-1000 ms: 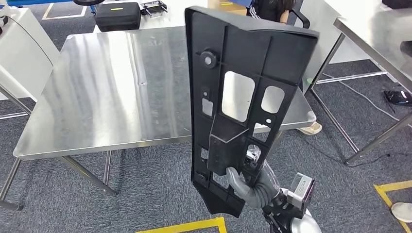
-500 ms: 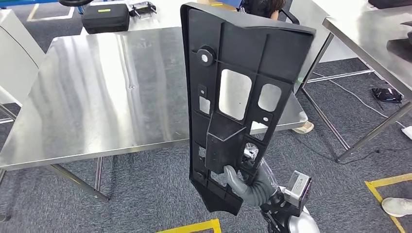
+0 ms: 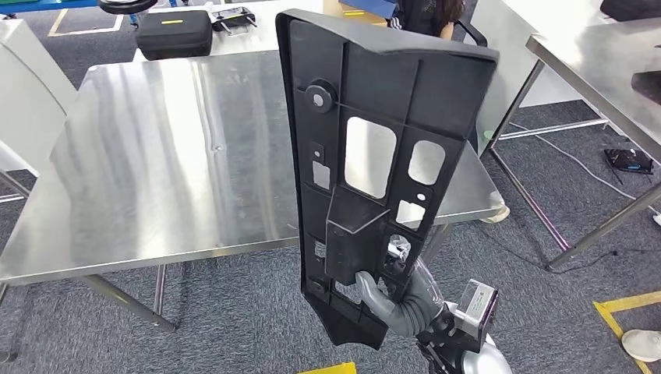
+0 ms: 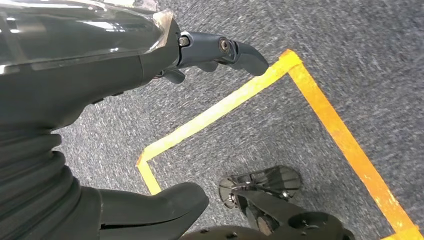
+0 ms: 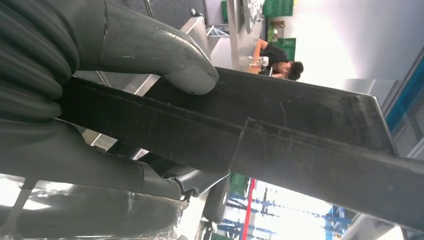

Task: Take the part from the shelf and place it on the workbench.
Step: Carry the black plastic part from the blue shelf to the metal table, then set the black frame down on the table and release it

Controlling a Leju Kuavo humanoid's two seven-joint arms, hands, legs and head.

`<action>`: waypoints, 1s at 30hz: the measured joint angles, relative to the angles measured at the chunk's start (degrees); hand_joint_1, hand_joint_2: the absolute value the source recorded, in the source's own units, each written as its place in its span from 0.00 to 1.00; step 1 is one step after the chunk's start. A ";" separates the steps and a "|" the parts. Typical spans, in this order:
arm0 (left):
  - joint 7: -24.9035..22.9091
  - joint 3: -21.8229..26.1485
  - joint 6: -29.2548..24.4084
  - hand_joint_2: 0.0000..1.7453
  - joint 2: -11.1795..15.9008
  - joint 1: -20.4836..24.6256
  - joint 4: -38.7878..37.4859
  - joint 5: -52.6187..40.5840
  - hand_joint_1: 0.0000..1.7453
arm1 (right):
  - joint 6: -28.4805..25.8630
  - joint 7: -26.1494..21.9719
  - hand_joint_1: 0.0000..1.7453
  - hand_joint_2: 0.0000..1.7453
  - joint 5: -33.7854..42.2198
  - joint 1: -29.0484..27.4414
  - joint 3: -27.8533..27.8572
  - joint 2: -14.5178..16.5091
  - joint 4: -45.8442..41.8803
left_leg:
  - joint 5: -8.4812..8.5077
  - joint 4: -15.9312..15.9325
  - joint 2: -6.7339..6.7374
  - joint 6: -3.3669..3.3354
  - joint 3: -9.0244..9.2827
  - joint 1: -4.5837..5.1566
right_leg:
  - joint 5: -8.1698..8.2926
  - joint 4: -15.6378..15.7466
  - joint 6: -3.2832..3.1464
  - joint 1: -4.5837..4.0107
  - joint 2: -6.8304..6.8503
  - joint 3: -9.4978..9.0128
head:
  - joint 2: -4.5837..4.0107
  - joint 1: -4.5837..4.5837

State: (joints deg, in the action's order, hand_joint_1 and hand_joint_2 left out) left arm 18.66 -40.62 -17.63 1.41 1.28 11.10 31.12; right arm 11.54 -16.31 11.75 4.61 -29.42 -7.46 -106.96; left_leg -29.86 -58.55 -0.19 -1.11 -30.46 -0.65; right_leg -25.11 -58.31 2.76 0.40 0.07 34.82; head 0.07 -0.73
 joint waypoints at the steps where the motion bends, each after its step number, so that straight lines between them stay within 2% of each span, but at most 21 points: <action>1: -0.01 0.01 -0.01 1.00 0.00 0.01 0.00 0.01 0.00 | 0.00 0.00 1.00 1.00 0.01 -0.02 0.00 0.00 -0.01 | -0.25 0.14 0.07 0.33 0.18 -0.01 | -0.22 0.00 -0.52 -0.12 -0.14 -0.14 | 0.01 0.03; 3: -0.02 0.01 -0.05 1.00 0.03 0.03 0.01 0.01 0.00 | 0.00 0.00 1.00 1.00 0.01 -0.06 0.01 0.01 -0.06 | -0.86 -0.34 0.23 0.89 0.17 -0.23 | -0.50 0.27 -1.39 0.41 -0.37 -0.64 | 0.01 0.08; 4: -0.02 0.01 -0.07 1.00 0.03 0.05 0.02 0.01 0.00 | 0.00 0.00 1.00 1.00 0.02 -0.05 0.01 0.03 -0.09 | -1.65 -1.82 0.28 1.11 -0.48 -0.32 | -0.68 0.44 -1.86 0.66 -0.43 -1.07 | 0.01 0.20; 5: -0.02 0.01 -0.09 1.00 0.03 0.05 0.02 0.01 0.00 | 0.00 0.00 1.00 1.00 0.03 -0.05 0.01 0.07 -0.13 | -2.84 -4.59 0.28 1.29 -1.93 -0.41 | -0.90 0.56 -2.32 0.88 -0.46 -1.57 | 0.00 0.30; 7: -0.03 0.01 -0.09 1.00 0.02 -0.03 0.01 0.01 0.00 | -0.01 0.00 1.00 1.00 -0.01 -0.08 0.00 0.09 -0.14 | -5.60 -12.46 0.26 1.55 -6.71 -0.44 | -1.58 0.56 -2.95 0.69 -0.44 -2.30 | 0.01 0.45; 8: -0.04 0.01 -0.09 1.00 0.02 -0.09 0.01 0.01 0.00 | -0.02 0.00 1.00 1.00 -0.05 -0.14 -0.01 0.09 -0.14 | -6.02 -15.45 0.25 1.64 -9.00 -0.46 | -1.95 0.55 -3.08 0.62 -0.50 -2.68 | 0.01 0.41; 9: -0.05 0.01 -0.09 1.00 0.03 -0.16 0.00 0.01 0.00 | -0.03 0.00 1.00 1.00 -0.09 -0.22 -0.01 0.09 -0.14 | -5.28 -16.54 0.26 1.66 -10.43 -0.47 | -2.37 0.54 -3.08 0.57 -0.60 -3.13 | 0.02 0.44; 10: -0.05 0.01 -0.09 1.00 0.06 -0.20 0.00 0.01 0.00 | -0.04 0.00 1.00 1.00 -0.12 -0.29 -0.01 0.09 -0.14 | -3.31 -15.24 0.26 1.62 -10.63 -0.48 | -2.83 0.54 -2.98 0.55 -0.73 -3.73 | 0.01 0.45; 12: -0.06 0.01 -0.09 1.00 0.14 -0.22 0.00 0.01 0.00 | -0.06 0.00 1.00 1.00 -0.15 -0.36 0.00 0.09 -0.14 | 1.93 -8.12 0.25 1.40 -8.23 -0.51 | -3.93 0.57 -2.60 0.58 -0.92 -5.04 | 0.01 0.49; 13: -0.05 0.01 -0.10 1.00 0.17 -0.22 -0.01 0.02 0.00 | -0.07 0.01 1.00 1.00 -0.18 -0.32 0.01 0.09 -0.14 | 3.45 -4.68 0.20 1.28 -6.64 -0.44 | -4.51 0.55 -2.30 0.37 -0.98 -5.48 | 0.00 0.49; 14: -0.03 0.01 -0.12 1.00 0.18 -0.17 -0.01 0.04 0.00 | -0.07 0.02 1.00 1.00 -0.23 -0.27 0.00 0.10 -0.15 | 4.08 -2.47 0.13 1.05 -5.52 -0.31 | -4.97 0.63 -1.98 0.22 -1.01 -5.75 | 0.01 0.52; 15: -0.01 0.01 -0.15 1.00 0.17 -0.14 -0.02 0.05 0.00 | -0.07 0.03 1.00 1.00 -0.28 -0.22 -0.02 0.11 -0.15 | 3.86 -1.58 0.05 0.75 -4.97 -0.15 | -5.22 0.71 -1.61 0.07 -1.04 -5.96 | 0.00 0.51; 18: 0.02 0.01 -0.22 1.00 0.09 -0.11 -0.02 0.07 0.00 | -0.07 0.04 1.00 1.00 -0.36 -0.16 -0.10 0.16 -0.17 | 3.30 -0.98 -0.06 -0.50 -4.21 -0.06 | -5.41 0.42 -0.56 0.01 -0.99 -6.82 | 0.01 0.46; 19: 0.02 0.01 -0.28 1.00 0.09 -0.14 -0.02 0.08 0.00 | -0.07 0.03 1.00 1.00 -0.36 -0.09 -0.11 0.17 -0.18 | 3.18 -0.73 -0.07 -0.89 -3.70 -0.16 | -5.64 -0.91 -0.37 0.05 -0.87 -6.25 | 0.01 0.38; 21: 0.03 0.02 -0.43 1.00 0.13 -0.16 -0.02 0.09 0.00 | -0.07 0.03 1.00 1.00 -0.35 0.08 -0.13 0.18 -0.19 | 2.84 -0.37 -0.07 -1.43 -2.85 -0.28 | -6.87 -6.74 -0.30 0.17 -0.65 -2.58 | 0.00 0.14; 23: 0.03 0.02 -0.50 1.00 0.11 -0.17 -0.02 0.11 0.00 | -0.07 0.04 1.00 1.00 -0.35 0.03 -0.14 0.15 -0.18 | 2.25 -0.33 -0.09 -1.68 -2.41 -0.22 | -8.88 -13.79 -0.42 0.18 -0.62 2.78 | 0.00 0.02; 24: 0.03 0.02 -0.51 1.00 0.09 -0.21 -0.02 0.13 0.00 | -0.07 0.08 1.00 1.00 -0.38 -0.07 -0.15 0.13 -0.16 | 1.86 -0.33 -0.13 -1.71 -2.05 -0.17 | -9.32 -15.33 -0.34 0.18 -0.61 4.64 | 0.00 0.03; 25: 0.03 0.02 -0.51 1.00 0.07 -0.25 -0.02 0.17 0.00 | -0.07 0.12 1.00 1.00 -0.40 -0.12 -0.17 0.12 -0.15 | 1.44 -0.33 -0.19 -1.70 -1.54 -0.13 | -8.84 -14.87 -0.15 0.16 -0.61 5.48 | 0.00 0.02; 27: 0.03 0.04 -0.52 1.00 0.02 -0.29 -0.02 0.29 0.00 | -0.06 0.33 1.00 1.00 -0.55 -0.07 -0.23 0.10 -0.15 | 0.49 -0.28 -0.28 -1.54 -0.28 -0.06 | -4.87 -8.48 0.42 0.04 -0.52 4.17 | -0.01 0.01; 28: 0.02 0.05 -0.53 1.00 -0.04 -0.27 -0.02 0.38 0.00 | -0.06 0.46 1.00 1.00 -0.69 -0.06 -0.26 0.10 -0.15 | -0.04 -0.29 -0.30 -1.38 0.38 0.01 | -2.56 -4.83 0.33 -0.11 -0.39 3.10 | -0.01 0.03; 30: 0.02 0.08 -0.62 1.00 -0.18 -0.23 -0.01 0.56 0.00 | -0.07 0.92 1.00 1.00 -1.22 0.10 -0.38 0.10 -0.16 | -0.94 -0.04 -0.32 -0.77 1.05 0.10 | -0.10 -0.54 -0.65 -0.60 -0.10 1.60 | -0.01 0.01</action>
State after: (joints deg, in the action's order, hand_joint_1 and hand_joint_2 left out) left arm 18.68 -40.54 -18.25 1.24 1.05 11.09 31.68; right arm 11.48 -15.38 10.53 4.71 -29.81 -7.36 -107.12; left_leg -30.81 -58.59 -0.50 -1.88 -29.40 -0.55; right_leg -25.20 -58.85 2.11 -0.20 -0.03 36.42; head 0.07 -0.72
